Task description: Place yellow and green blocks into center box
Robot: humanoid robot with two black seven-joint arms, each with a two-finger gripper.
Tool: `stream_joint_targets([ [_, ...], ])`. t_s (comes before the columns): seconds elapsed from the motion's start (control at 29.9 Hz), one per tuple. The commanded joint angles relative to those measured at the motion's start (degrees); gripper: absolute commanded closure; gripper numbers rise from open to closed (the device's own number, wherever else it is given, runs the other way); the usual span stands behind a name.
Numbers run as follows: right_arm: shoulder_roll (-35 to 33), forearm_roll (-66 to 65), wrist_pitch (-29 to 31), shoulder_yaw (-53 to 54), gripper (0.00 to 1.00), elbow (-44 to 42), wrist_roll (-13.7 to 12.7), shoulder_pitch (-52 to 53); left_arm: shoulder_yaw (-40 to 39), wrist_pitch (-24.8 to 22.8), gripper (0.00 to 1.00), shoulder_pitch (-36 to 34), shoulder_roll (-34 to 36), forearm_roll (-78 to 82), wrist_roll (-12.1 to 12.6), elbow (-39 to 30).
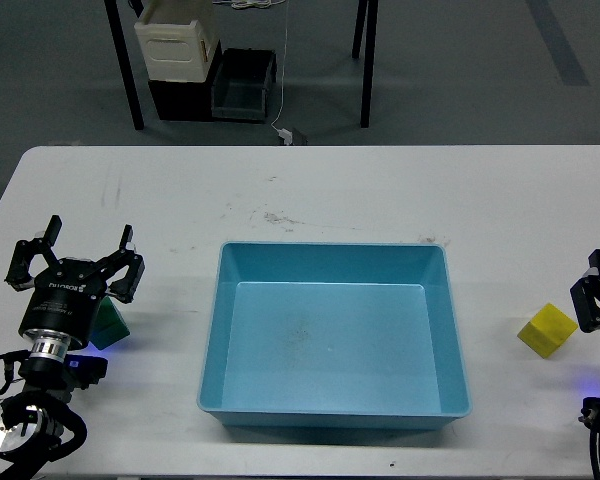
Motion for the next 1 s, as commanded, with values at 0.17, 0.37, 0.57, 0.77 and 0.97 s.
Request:
stream_joint_targets([
  [0.17, 0.08, 0.00, 0.04, 0.28, 0.00, -0.08, 0.42, -0.03, -0.08, 0.00, 0.00, 0.01, -0.03, 0.03, -1.75, -0.04],
  [0.37, -1.76, -4.20, 2.59, 0.90, 0.00, -2.89, 0.60, 1.46, -0.08, 0.00, 0.00, 0.10, -0.03, 0.03, -2.33, -0.04],
  [0.57, -7.99, -21.07, 2.50, 3.26, 0.00, -4.04, 0.86, 5.94, 0.01, 0.00, 0.00, 0.10, -0.03, 0.03, -2.33, 0.05],
  [0.77, -17.31, -40.76, -0.22, 4.15, 0.00, -3.78, 0.86, 12.00, 0.01, 0.00, 0.00, 0.27, -0.12, 0.03, -2.33, 0.14],
  [0.97, -25.04, -65.71, -2.16, 2.84, 0.01, -3.95, 0.95, 21.32, 0.01, 0.00, 0.00, 0.27, -1.08, 0.03, -2.33, 0.49],
])
